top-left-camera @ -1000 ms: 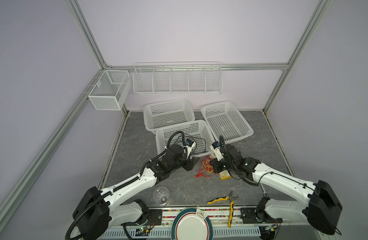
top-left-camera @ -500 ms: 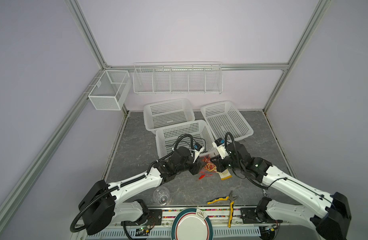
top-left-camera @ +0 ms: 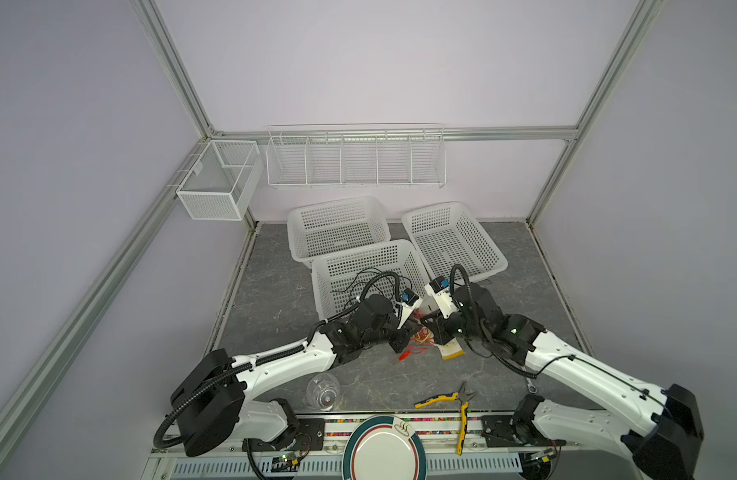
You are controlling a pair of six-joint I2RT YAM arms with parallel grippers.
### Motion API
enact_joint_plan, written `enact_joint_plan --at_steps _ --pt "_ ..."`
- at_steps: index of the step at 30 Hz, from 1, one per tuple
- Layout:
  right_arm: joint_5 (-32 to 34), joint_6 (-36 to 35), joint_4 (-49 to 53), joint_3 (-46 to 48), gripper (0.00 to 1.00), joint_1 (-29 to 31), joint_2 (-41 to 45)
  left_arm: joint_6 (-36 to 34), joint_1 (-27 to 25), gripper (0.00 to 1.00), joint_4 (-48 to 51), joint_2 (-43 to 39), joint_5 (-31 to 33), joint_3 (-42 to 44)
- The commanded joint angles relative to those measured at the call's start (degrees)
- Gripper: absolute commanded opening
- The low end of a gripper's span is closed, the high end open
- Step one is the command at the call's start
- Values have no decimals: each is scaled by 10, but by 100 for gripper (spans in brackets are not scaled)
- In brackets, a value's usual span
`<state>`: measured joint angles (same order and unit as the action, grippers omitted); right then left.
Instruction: Untangle the cables
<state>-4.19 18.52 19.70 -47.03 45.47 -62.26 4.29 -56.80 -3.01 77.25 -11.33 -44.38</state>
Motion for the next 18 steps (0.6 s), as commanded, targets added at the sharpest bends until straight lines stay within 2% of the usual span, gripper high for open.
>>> enact_joint_plan --at_steps 1,12,18 --pt "35 10 -11 1 6 1 17 7 -3 0 -5 16 3 -17" --pt "205 37 60 22 6 -5 9 -2 -4 0 33 -9 70 24" --pt "251 37 93 33 6 -20 14 -16 -4 0 79 -37 113 38"
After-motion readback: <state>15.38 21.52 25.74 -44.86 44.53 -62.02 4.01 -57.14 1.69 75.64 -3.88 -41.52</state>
